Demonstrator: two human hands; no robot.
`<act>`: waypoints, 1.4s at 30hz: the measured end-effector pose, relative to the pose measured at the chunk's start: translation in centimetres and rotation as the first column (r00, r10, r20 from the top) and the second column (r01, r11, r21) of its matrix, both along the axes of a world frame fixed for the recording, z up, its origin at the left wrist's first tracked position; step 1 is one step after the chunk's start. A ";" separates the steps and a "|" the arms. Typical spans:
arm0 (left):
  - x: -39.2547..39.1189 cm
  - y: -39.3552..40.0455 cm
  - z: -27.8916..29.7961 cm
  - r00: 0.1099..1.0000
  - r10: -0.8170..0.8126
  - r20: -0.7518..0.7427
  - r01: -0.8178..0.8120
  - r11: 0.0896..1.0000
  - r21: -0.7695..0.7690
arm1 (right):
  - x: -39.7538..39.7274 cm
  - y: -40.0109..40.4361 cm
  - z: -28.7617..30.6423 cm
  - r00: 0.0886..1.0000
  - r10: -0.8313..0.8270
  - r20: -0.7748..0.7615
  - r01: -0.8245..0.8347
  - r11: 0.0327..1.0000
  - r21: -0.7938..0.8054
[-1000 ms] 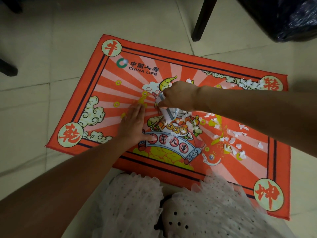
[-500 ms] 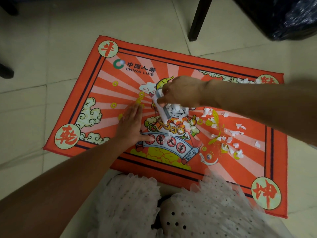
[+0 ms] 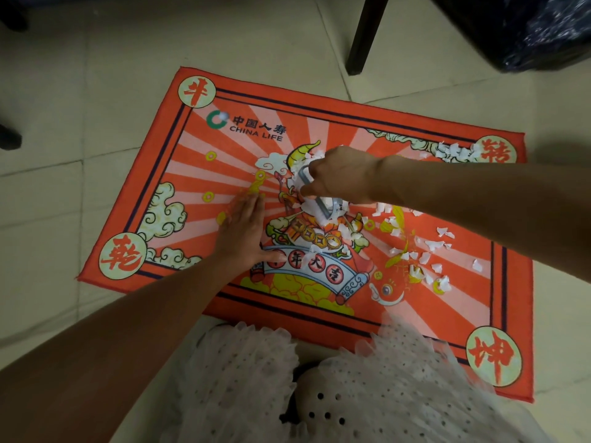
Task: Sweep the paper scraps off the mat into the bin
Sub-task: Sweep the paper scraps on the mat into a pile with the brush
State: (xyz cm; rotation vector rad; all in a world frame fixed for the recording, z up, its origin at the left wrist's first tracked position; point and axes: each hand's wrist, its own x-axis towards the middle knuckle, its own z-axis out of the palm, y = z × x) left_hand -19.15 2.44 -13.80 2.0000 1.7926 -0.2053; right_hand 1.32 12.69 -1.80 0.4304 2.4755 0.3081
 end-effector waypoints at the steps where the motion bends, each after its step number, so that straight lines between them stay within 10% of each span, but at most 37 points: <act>1: 0.0 0.0 0.0 1.000 0.000 -0.001 0.000 1.000 0.000 | 0.4 0.1 0.3 1.000 0.003 -0.019 -0.002 1.000 0.016; 24: -0.4 -1.1 0.7 0.997 -0.063 -0.034 0.063 0.998 -0.006 | 5.9 -15.1 -1.6 0.789 -0.258 -0.557 0.187 0.965 -0.182; 30: -0.5 -1.2 0.2 0.998 -0.058 -0.011 0.058 0.998 0.008 | 7.0 -22.4 -6.6 0.786 -0.463 -0.409 0.404 0.886 -0.228; 42: -0.3 -1.2 0.2 0.999 -0.046 0.003 0.046 0.999 0.001 | 1.9 -24.9 -10.4 0.359 -0.800 -0.481 0.656 0.583 -0.479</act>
